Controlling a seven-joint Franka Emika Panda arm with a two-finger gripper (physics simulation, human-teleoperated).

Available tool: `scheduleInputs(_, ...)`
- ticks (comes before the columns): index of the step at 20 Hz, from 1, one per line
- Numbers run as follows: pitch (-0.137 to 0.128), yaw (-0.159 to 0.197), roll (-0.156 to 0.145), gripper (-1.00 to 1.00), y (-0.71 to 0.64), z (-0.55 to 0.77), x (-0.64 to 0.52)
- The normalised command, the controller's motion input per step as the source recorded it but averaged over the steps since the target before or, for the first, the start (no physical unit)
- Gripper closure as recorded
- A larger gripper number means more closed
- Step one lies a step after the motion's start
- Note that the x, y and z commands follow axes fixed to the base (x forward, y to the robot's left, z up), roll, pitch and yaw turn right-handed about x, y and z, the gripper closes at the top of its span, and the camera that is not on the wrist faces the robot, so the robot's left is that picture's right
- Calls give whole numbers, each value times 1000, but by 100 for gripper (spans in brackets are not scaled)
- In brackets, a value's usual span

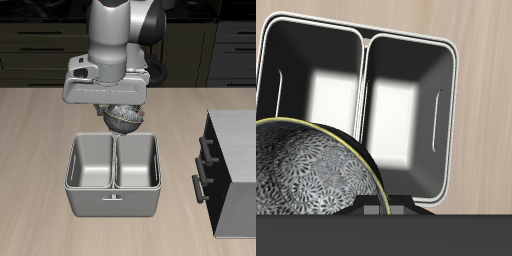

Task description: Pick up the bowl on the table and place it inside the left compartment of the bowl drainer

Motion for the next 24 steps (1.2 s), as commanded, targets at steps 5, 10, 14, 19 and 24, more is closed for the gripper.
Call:
scheduleInputs(5, 17, 19, 16, 100, 92, -108, 71)
scheduleInputs(10, 10, 9, 17, 100, 69, -67, 5)
scheduleInputs(14, 2, 13, 6, 100, 54, -40, -7)
scheduleInputs(19, 10, 14, 27, 100, 115, -49, -8)
scheduleInputs(24, 3, 21, 17, 100, 85, -26, 11)
